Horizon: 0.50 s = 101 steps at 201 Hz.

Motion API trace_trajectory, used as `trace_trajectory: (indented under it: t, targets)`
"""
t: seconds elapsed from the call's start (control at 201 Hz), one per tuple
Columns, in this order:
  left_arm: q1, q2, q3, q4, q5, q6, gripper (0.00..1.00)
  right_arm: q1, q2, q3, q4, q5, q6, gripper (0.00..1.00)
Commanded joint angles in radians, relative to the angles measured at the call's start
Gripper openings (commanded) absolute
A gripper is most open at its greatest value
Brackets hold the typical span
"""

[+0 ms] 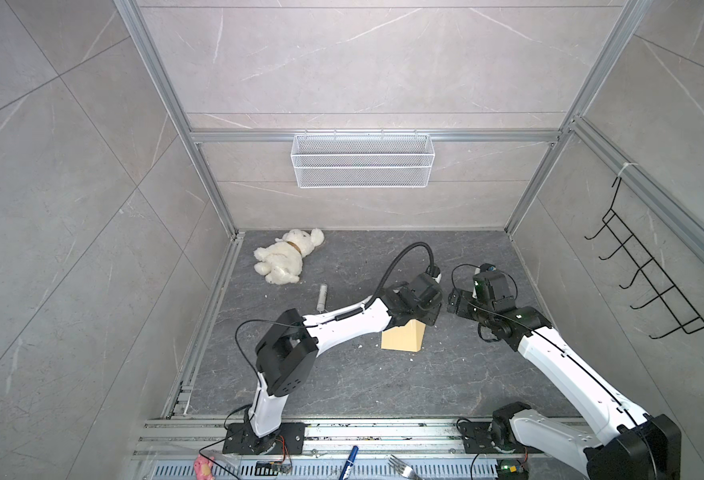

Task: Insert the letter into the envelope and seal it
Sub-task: 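Release the letter and raise both grippers away from the envelope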

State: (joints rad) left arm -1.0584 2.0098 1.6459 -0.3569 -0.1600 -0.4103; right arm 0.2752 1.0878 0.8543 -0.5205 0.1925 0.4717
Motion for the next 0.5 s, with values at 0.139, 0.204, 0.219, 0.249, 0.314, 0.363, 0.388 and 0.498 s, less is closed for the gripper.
trace_trajectory:
  t: [0.139, 0.204, 0.219, 0.249, 0.314, 0.363, 0.388, 0.498]
  targets:
    - [-0.024, 0.194, 0.22, -0.213, -0.202, -0.05, 0.53, -0.137, -0.066, -0.078, 0.021, -0.103, 0.016, 0.92]
    - [-0.024, 0.226, 0.239, -0.212, -0.224, -0.05, 0.53, -0.16, -0.072, -0.093, 0.033, -0.132, 0.017, 0.92]
    - [-0.024, 0.234, 0.243, -0.212, -0.227, -0.05, 0.53, -0.165, -0.072, -0.095, 0.036, -0.139, 0.017, 0.92]
    - [-0.025, 0.245, 0.25, -0.212, -0.237, -0.047, 0.53, -0.173, -0.072, -0.1, 0.042, -0.153, 0.016, 0.92]
    - [-0.025, 0.268, 0.259, -0.213, -0.26, -0.037, 0.53, -0.184, -0.071, -0.107, 0.056, -0.173, 0.014, 0.92]
    - [-0.024, 0.285, 0.265, -0.212, -0.269, -0.029, 0.53, -0.19, -0.068, -0.112, 0.063, -0.184, 0.012, 0.92]
    - [-0.024, 0.29, 0.268, -0.212, -0.269, -0.027, 0.53, -0.193, -0.067, -0.112, 0.065, -0.189, 0.012, 0.92]
    - [-0.024, 0.307, 0.27, -0.189, -0.251, -0.021, 0.49, -0.204, -0.061, -0.117, 0.077, -0.212, 0.011, 0.92]
